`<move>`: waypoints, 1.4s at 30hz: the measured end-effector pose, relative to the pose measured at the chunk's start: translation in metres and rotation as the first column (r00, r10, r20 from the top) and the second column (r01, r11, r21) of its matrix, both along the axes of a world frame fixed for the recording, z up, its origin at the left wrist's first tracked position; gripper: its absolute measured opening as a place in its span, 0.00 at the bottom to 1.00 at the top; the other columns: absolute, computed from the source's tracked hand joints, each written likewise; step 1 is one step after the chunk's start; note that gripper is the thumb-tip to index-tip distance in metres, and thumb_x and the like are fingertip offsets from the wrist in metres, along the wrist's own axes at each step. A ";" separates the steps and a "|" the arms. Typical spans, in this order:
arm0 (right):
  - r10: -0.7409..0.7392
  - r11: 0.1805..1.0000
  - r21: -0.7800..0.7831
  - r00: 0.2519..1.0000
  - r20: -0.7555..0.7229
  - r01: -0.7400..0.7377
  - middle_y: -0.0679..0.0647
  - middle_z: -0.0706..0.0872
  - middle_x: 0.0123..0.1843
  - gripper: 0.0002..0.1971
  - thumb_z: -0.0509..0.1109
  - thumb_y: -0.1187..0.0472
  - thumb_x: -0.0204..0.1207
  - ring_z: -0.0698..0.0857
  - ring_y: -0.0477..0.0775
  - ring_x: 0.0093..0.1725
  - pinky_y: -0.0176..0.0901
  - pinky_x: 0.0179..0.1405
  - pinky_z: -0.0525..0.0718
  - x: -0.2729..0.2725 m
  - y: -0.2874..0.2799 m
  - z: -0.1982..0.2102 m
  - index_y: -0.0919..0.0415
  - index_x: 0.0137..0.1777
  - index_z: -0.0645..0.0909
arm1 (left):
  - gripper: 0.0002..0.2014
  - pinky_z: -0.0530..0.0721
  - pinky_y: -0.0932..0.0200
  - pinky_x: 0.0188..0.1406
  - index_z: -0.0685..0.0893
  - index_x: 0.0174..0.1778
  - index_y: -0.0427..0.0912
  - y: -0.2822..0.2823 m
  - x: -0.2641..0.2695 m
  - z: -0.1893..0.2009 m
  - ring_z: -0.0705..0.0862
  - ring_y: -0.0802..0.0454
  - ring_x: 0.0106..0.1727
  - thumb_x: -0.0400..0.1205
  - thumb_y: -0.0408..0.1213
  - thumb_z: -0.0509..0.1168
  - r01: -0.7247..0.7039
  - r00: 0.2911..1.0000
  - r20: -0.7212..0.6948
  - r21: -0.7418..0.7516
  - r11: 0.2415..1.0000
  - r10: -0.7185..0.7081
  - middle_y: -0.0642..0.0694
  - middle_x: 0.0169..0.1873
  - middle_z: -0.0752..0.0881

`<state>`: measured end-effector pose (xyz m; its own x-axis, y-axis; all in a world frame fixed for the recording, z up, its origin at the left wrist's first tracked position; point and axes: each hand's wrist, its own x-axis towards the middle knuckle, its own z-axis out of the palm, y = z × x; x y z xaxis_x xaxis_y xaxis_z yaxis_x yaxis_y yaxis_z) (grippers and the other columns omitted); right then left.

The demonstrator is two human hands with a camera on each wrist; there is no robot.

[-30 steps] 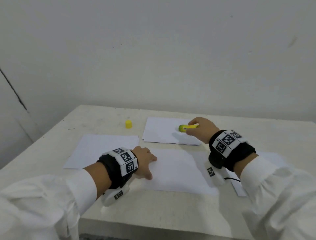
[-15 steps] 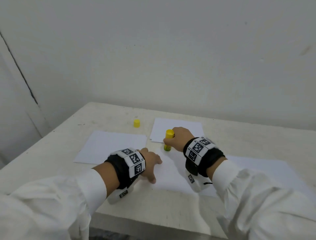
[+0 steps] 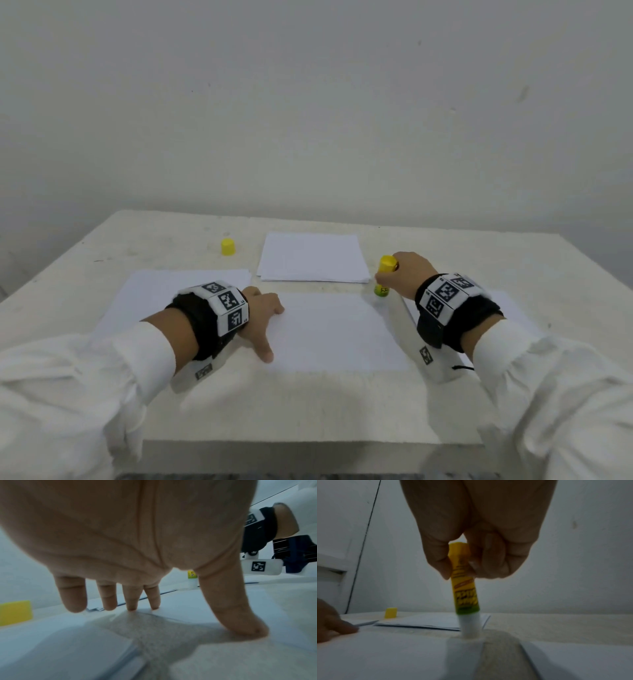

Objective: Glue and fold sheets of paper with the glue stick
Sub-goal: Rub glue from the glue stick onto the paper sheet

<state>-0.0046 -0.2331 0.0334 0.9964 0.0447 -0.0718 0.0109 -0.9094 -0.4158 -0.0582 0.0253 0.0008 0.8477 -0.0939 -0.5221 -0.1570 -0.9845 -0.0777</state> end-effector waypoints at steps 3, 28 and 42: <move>-0.021 0.979 0.204 0.990 0.136 -0.007 0.51 0.73 0.31 0.10 0.68 0.61 0.71 0.73 0.53 0.33 0.41 0.28 0.67 -0.005 0.016 0.005 0.60 0.34 0.68 | 0.60 0.64 0.41 0.76 0.52 0.81 0.60 0.006 0.002 0.002 0.62 0.42 0.78 0.56 0.68 0.77 -0.059 0.998 -0.029 -0.026 0.998 0.058 0.46 0.79 0.59; 0.586 0.810 0.079 0.804 -0.097 -0.581 0.47 0.74 0.29 0.15 0.70 0.56 0.73 0.72 0.44 0.30 0.38 0.30 0.70 -0.079 0.116 0.001 0.52 0.28 0.69 | 0.51 0.52 0.43 0.79 0.54 0.83 0.49 -0.010 -0.008 0.016 0.48 0.40 0.83 0.70 0.58 0.75 0.098 0.993 -0.075 0.071 0.993 -0.093 0.46 0.80 0.57; 0.366 0.931 0.056 0.921 -0.132 -0.361 0.50 0.75 0.33 0.13 0.70 0.55 0.72 0.72 0.48 0.32 0.39 0.31 0.70 -0.089 0.015 0.002 0.58 0.33 0.72 | 0.61 0.56 0.48 0.78 0.37 0.84 0.44 -0.018 -0.012 0.022 0.49 0.43 0.84 0.70 0.54 0.77 0.005 0.996 -0.086 0.145 0.989 0.007 0.43 0.84 0.44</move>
